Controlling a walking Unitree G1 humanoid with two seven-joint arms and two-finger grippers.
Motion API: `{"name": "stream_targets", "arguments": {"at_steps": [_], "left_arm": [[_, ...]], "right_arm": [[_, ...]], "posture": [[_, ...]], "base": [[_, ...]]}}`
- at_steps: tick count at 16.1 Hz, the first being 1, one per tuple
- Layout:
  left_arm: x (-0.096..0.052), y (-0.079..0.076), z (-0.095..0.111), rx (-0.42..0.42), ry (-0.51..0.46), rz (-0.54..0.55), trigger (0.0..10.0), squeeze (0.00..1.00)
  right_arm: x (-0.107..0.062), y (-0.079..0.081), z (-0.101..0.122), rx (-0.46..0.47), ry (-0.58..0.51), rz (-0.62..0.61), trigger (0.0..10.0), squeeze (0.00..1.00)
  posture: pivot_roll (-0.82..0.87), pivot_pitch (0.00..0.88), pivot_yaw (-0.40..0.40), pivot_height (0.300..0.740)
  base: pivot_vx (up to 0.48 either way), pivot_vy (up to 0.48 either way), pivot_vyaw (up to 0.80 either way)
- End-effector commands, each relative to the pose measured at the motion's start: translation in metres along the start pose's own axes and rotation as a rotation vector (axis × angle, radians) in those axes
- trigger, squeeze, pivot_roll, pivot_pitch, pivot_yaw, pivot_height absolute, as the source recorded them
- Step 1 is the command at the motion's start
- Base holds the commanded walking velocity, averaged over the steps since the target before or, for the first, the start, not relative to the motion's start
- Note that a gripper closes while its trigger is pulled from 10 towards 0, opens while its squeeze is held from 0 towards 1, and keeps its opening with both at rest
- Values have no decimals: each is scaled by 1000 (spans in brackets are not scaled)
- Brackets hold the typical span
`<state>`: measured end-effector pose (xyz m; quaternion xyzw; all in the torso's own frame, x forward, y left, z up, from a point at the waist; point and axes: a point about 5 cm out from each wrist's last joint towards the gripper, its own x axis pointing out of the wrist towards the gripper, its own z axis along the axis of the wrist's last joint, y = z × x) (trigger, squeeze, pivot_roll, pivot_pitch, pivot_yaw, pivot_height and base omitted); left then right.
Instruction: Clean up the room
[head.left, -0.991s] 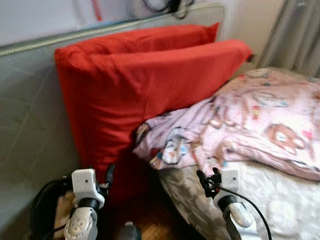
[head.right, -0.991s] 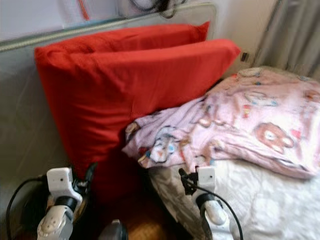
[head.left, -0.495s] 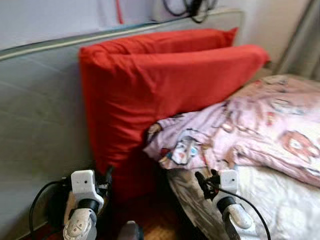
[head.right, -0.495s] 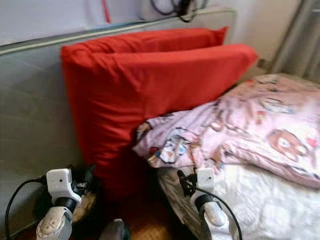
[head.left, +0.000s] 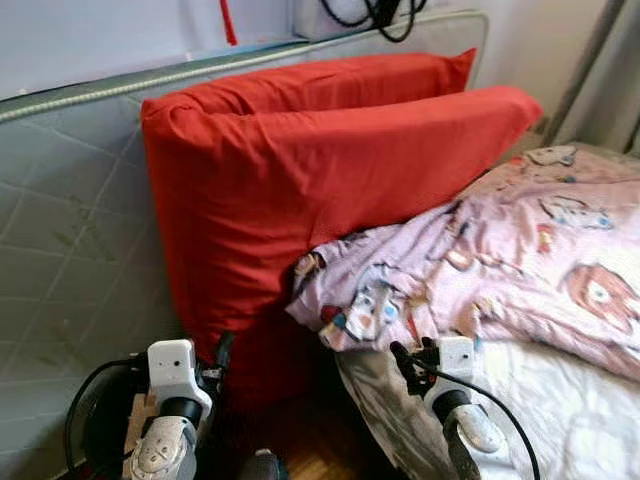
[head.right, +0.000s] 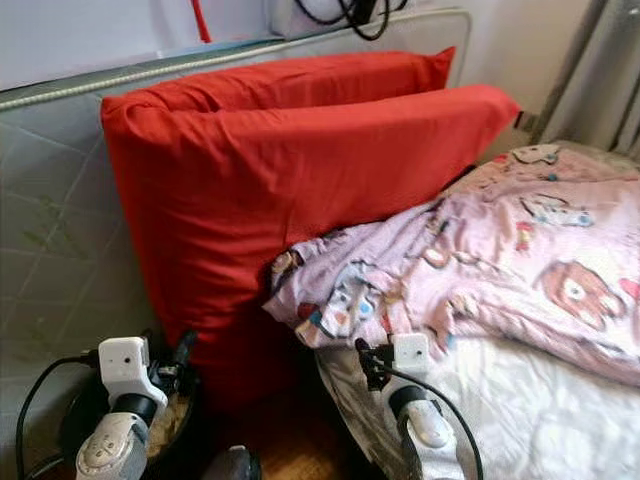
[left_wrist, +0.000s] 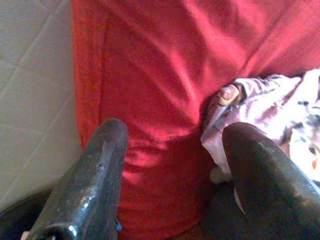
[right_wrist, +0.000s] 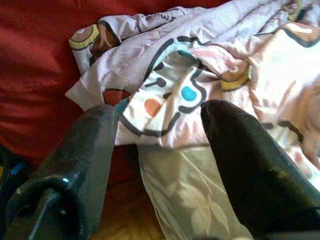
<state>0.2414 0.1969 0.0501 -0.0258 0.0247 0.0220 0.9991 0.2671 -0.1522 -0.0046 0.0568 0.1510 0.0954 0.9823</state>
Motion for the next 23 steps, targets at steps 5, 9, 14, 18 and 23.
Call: {"name": "stream_targets", "arguments": {"at_steps": [5,9,14,18,23], "left_arm": [[0,0,7,1,-24,-8,10000,0],[1,-4,12,-2,-36,-27,10000,0],[13,-9,29,-15,-78,-56,10000,0],[17,-8,41,-9,-96,-55,10000,0],[6,-8,55,-17,-114,-50,10000,0]], "right_arm": [[5,2,3,5,15,-5,10000,0],[10,-4,2,37,60,-83,10000,0],[17,-25,6,40,178,-257,10000,0],[22,-31,13,28,230,-292,10000,0],[17,-38,5,37,271,-338,10000,0]], "posture": [[68,0,9,644],[68,0,16,644],[94,35,22,644],[115,93,27,644],[151,200,40,644]], "base": [[347,0,0],[150,0,0],[0,0,0],[0,0,0],[0,0,0]]}}
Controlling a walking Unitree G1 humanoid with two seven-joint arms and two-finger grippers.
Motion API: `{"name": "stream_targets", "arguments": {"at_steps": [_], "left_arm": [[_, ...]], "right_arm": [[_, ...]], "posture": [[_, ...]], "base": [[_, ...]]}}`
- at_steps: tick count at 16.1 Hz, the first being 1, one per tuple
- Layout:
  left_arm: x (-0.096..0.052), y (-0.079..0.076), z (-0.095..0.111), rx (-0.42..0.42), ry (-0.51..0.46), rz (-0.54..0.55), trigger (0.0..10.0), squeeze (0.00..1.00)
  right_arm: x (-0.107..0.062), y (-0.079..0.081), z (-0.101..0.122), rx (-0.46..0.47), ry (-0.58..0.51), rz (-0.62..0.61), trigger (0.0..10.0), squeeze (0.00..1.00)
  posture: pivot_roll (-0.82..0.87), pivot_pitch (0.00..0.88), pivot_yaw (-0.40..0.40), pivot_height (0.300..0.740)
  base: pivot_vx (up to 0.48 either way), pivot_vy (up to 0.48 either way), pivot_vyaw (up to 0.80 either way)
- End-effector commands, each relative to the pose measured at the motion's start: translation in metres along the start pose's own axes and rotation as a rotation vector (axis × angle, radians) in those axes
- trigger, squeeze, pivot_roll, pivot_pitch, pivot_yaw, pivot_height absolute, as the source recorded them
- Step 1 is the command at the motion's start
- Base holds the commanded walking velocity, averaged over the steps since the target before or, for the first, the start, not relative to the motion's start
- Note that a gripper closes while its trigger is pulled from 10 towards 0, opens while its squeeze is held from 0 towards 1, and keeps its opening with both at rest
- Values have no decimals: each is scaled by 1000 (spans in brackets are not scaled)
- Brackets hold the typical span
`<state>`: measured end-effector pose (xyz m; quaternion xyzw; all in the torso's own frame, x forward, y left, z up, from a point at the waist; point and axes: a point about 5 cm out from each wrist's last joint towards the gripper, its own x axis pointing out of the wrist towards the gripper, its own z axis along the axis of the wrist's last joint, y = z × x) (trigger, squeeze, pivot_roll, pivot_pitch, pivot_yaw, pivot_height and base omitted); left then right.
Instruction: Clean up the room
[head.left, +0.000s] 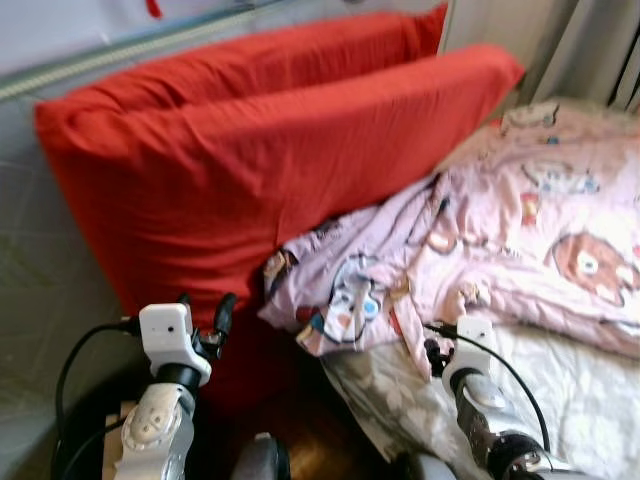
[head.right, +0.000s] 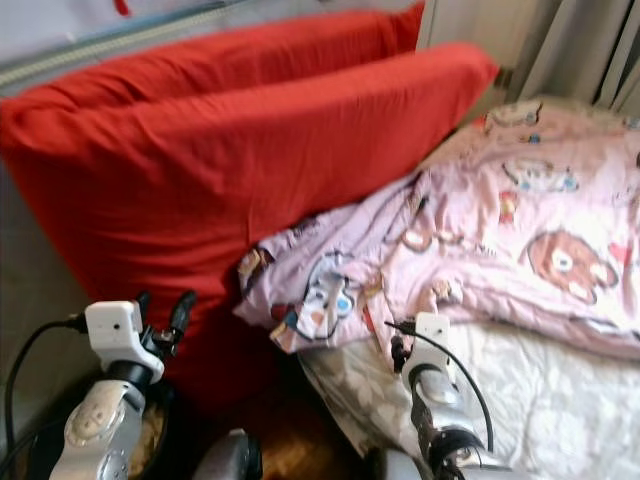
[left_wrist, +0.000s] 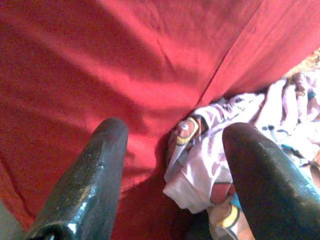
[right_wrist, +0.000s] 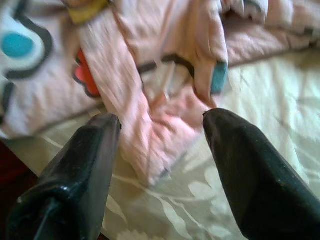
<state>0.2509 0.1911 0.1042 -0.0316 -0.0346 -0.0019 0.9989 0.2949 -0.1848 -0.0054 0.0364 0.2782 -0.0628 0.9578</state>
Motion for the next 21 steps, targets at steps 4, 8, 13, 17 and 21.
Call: {"name": "stream_targets", "arguments": {"at_steps": [4,8,13,17,21], "left_arm": [[-4,5,8,15,10,12,10000,0],[0,5,20,70,-10,-24,10000,0],[-4,22,31,164,-4,-28,10000,0],[-11,14,39,146,-18,-32,10000,0],[-20,9,42,132,-14,-30,10000,0]], "right_arm": [[-1,-3,2,-6,-33,12,10000,0],[1,6,12,-22,-78,67,10000,0],[1,16,15,-40,-94,107,10000,0],[3,19,22,-44,-115,107,10000,0],[5,20,32,-44,-128,85,10000,0]], "posture": [[169,262,37,644],[193,302,29,644],[213,353,28,644],[235,383,27,644],[250,399,24,644]], "base": [[0,0,0],[0,0,0],[0,0,0],[0,0,0],[0,0,0]]}}
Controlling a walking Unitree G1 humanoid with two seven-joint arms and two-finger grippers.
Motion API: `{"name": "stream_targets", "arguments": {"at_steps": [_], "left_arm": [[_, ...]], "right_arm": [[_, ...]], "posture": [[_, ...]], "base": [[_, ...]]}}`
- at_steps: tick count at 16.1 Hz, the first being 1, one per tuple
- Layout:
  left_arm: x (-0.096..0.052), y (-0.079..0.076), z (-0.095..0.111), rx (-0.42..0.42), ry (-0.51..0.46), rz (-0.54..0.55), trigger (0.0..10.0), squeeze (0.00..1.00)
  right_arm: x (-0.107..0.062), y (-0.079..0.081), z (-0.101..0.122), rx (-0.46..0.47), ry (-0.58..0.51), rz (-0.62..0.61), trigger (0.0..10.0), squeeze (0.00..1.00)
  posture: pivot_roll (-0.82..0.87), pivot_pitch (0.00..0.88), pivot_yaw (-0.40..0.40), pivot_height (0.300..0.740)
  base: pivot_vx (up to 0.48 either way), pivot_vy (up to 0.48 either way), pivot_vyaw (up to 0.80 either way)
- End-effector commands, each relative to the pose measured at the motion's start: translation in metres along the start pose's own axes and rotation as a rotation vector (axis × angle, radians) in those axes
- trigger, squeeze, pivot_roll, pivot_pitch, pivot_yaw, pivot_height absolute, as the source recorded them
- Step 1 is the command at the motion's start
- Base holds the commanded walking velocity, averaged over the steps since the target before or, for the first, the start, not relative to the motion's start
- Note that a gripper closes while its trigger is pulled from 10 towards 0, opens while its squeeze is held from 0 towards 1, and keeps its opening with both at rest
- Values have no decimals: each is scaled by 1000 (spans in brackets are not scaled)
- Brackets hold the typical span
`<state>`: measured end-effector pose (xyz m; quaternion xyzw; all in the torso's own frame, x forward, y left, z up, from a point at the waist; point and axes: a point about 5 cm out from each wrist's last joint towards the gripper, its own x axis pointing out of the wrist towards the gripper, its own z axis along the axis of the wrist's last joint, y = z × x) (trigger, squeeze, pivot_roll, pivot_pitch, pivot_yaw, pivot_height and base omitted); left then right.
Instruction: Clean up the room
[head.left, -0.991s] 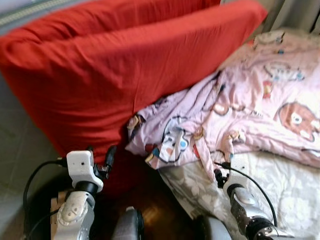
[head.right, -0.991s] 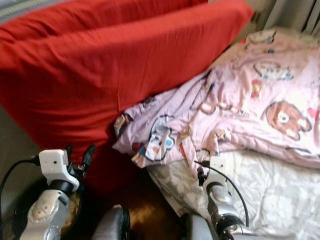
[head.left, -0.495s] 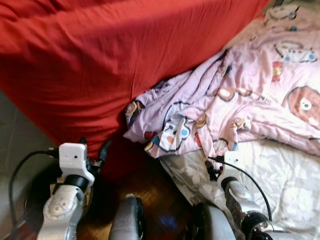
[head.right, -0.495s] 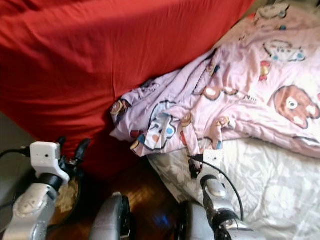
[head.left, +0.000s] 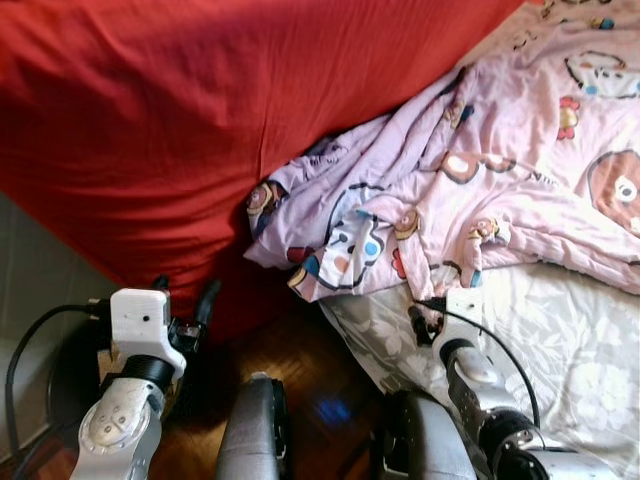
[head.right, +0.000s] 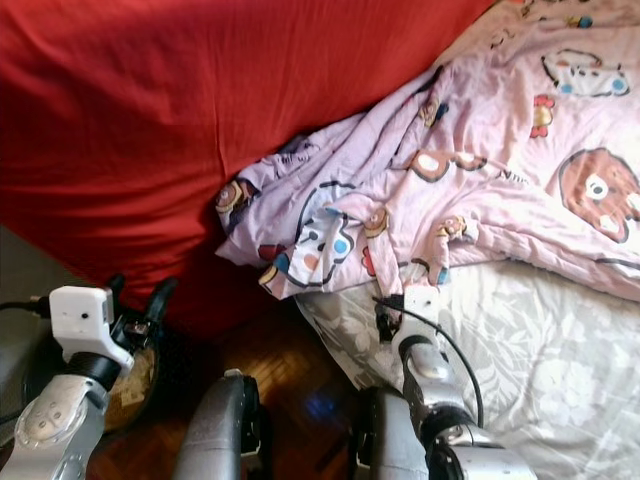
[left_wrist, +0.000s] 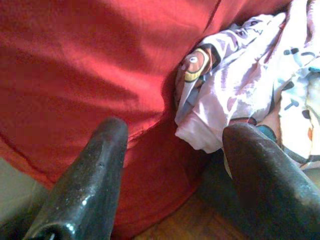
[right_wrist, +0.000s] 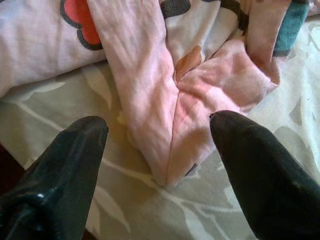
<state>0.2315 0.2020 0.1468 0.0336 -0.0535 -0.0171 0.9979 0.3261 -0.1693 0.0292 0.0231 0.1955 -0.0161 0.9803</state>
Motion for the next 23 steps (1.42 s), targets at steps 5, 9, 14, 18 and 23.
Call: {"name": "stream_targets", "arguments": {"at_steps": [5,9,14,18,23], "left_arm": [[-12,0,1,1,36,19,10000,0],[-18,1,3,6,47,30,10000,0],[-23,0,4,4,57,35,10000,0],[-25,-1,3,1,64,34,10000,0],[-26,0,4,5,68,33,10000,0]], "right_arm": [[0,5,-7,-2,50,-16,10000,0],[0,1,-9,6,84,-68,10000,0],[0,-13,-7,-7,96,-135,10000,0],[-1,-16,-8,-29,112,-150,10000,0],[-2,-12,-15,-14,141,-134,1725,0]], "posture": [[260,406,25,644],[270,414,30,644],[274,416,33,644],[274,416,33,644],[277,422,38,644]], "base": [[0,0,0],[0,0,0],[0,0,0],[0,0,0],[0,0,0]]}}
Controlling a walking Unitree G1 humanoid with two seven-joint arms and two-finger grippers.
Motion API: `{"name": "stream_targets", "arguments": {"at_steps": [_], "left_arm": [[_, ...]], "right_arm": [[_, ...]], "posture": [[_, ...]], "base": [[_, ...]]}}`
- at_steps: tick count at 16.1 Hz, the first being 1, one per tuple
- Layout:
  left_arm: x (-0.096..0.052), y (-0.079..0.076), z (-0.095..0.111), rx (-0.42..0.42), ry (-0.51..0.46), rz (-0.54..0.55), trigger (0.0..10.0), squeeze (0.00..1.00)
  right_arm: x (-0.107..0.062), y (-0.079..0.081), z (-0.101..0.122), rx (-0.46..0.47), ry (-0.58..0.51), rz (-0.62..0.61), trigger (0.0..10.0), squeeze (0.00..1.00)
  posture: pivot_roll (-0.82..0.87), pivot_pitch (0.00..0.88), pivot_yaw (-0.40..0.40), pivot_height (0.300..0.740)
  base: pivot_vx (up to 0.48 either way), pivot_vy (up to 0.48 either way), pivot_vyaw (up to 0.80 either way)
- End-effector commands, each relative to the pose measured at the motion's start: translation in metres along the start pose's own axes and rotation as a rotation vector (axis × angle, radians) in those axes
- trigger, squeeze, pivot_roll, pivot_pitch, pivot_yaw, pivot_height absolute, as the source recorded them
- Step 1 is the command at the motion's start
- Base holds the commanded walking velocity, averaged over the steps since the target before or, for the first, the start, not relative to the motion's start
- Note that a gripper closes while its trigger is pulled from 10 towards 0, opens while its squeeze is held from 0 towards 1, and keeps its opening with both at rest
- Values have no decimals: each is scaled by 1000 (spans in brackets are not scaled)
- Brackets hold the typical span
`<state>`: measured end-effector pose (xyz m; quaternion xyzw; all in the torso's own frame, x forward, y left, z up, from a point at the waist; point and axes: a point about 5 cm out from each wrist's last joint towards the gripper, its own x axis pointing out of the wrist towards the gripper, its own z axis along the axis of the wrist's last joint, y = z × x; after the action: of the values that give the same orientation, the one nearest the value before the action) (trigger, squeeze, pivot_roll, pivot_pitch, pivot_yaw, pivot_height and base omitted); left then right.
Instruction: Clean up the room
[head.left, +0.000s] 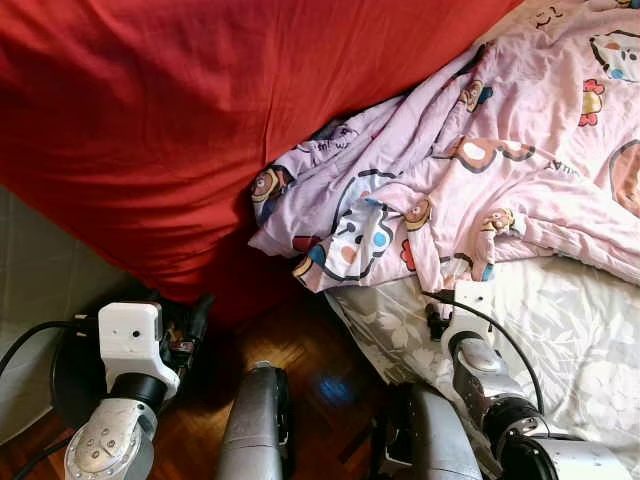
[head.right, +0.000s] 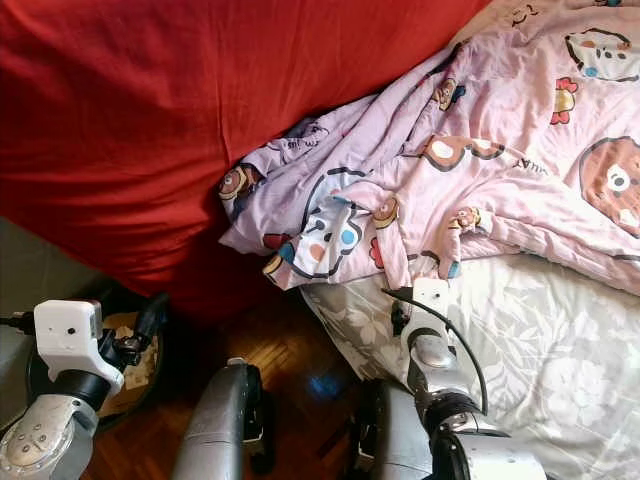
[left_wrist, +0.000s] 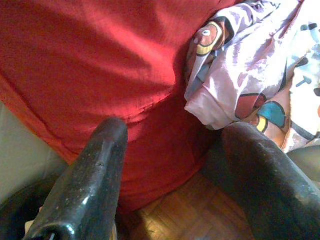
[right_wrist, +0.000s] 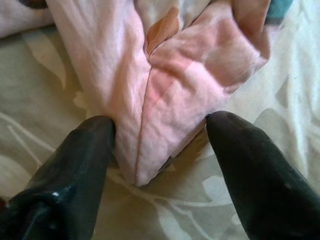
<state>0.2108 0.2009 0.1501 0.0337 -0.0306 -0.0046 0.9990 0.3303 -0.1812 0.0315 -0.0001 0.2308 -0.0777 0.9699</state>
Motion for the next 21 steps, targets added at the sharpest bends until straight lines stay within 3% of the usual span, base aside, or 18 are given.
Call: {"name": "stream_targets", "arguments": {"at_steps": [1,2,21], "left_arm": [[-5,2,-2,4,22,9,10000,0],[-4,2,-1,4,21,9,10000,0],[-6,1,-6,5,38,8,10000,0]], "right_arm": [[-4,1,-21,2,81,4,1647,0],[-5,1,-23,4,86,4,0,0],[-7,6,-29,8,93,43,0,0]], "posture": [[277,422,38,644],[276,421,40,644],[275,419,40,644]], "base": [[0,0,0],[0,0,0],[0,0,0]]}}
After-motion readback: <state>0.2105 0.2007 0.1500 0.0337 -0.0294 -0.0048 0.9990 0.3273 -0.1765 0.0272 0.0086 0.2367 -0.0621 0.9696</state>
